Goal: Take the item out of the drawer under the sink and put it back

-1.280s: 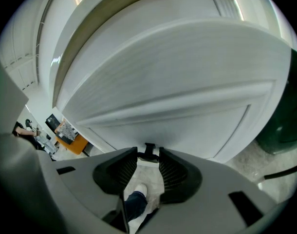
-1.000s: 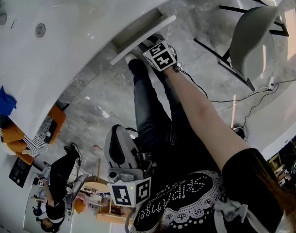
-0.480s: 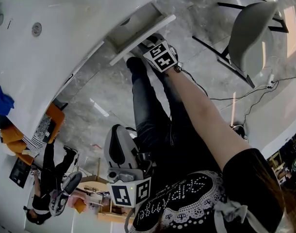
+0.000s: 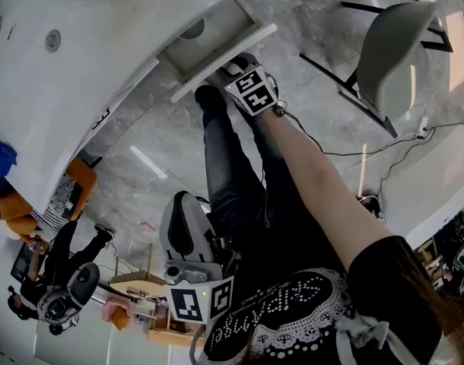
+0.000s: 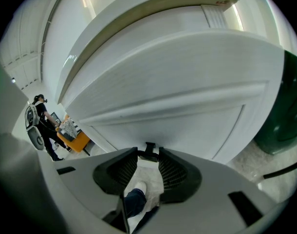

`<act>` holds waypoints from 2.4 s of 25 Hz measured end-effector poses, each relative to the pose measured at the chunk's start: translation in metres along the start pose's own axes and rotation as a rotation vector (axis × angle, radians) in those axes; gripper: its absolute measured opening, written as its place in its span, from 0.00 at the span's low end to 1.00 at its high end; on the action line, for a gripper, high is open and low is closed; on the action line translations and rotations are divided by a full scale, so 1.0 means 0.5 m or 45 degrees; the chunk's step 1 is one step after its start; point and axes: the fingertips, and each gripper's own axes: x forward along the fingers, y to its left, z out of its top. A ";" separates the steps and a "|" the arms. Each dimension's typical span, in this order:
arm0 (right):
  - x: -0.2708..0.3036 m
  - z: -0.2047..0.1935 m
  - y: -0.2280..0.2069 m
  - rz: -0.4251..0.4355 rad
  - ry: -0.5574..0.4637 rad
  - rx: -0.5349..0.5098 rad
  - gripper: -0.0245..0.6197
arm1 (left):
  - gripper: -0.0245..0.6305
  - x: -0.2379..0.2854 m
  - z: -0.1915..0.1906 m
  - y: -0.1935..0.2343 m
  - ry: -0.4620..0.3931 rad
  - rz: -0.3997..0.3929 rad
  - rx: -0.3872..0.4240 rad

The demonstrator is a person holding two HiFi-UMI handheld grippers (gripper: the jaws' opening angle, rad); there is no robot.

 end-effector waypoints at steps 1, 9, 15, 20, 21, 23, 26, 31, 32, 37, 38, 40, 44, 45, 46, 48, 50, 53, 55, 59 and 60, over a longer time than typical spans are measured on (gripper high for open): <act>-0.004 -0.005 0.000 0.000 0.002 -0.002 0.26 | 0.04 0.000 -0.002 -0.004 0.001 -0.004 0.004; -0.014 -0.014 -0.001 -0.004 0.013 -0.004 0.26 | 0.04 0.007 0.000 -0.006 -0.005 0.000 0.002; -0.030 -0.018 0.000 -0.016 -0.011 -0.029 0.25 | 0.04 0.015 0.004 0.000 0.006 -0.012 0.000; -0.032 -0.016 -0.003 0.049 0.023 -0.120 0.25 | 0.04 0.024 0.005 -0.007 0.001 -0.030 0.005; -0.030 -0.016 -0.004 0.053 0.037 -0.113 0.25 | 0.04 0.027 0.006 -0.007 -0.006 -0.030 0.002; -0.029 -0.016 -0.004 0.055 0.054 -0.084 0.25 | 0.04 0.028 0.011 -0.009 -0.021 -0.028 -0.004; -0.040 -0.018 0.002 0.058 0.074 -0.036 0.25 | 0.04 0.024 0.023 -0.010 -0.038 -0.026 -0.005; -0.083 -0.008 0.003 0.076 0.089 -0.063 0.25 | 0.04 0.032 0.050 -0.014 -0.091 -0.030 0.008; -0.097 -0.010 0.002 0.077 0.094 -0.074 0.25 | 0.04 0.034 0.059 -0.016 -0.103 -0.036 0.010; -0.179 0.012 -0.023 0.071 0.080 -0.074 0.25 | 0.04 0.040 0.101 -0.029 -0.177 -0.051 0.038; -0.197 0.022 -0.028 0.068 0.066 -0.077 0.23 | 0.04 0.041 0.107 -0.030 -0.190 -0.050 0.044; -0.233 0.047 -0.034 0.060 0.026 -0.087 0.16 | 0.04 0.041 0.120 -0.029 -0.214 -0.045 0.058; -0.287 0.100 -0.041 0.049 -0.055 -0.078 0.10 | 0.04 0.042 0.154 -0.034 -0.275 -0.043 0.088; -0.298 0.112 -0.040 0.046 -0.071 -0.077 0.09 | 0.04 0.040 0.162 -0.037 -0.289 -0.048 0.096; -0.309 0.125 -0.036 0.044 -0.089 -0.079 0.09 | 0.04 0.038 0.170 -0.040 -0.302 -0.052 0.103; -0.331 0.159 -0.027 0.049 -0.142 -0.088 0.08 | 0.04 0.036 0.182 -0.046 -0.325 -0.060 0.115; -0.354 0.200 -0.016 0.058 -0.204 -0.108 0.08 | 0.04 0.033 0.192 -0.051 -0.345 -0.065 0.126; -0.394 0.251 0.004 0.067 -0.276 -0.142 0.07 | 0.04 0.022 0.208 -0.057 -0.372 -0.069 0.141; -0.421 0.281 0.013 0.069 -0.321 -0.144 0.07 | 0.04 0.012 0.221 -0.059 -0.389 -0.068 0.151; -0.468 0.341 0.014 0.041 -0.415 -0.183 0.07 | 0.04 -0.003 0.247 -0.064 -0.438 -0.064 0.184; -0.480 0.354 0.014 0.035 -0.439 -0.187 0.07 | 0.04 -0.008 0.251 -0.065 -0.448 -0.064 0.190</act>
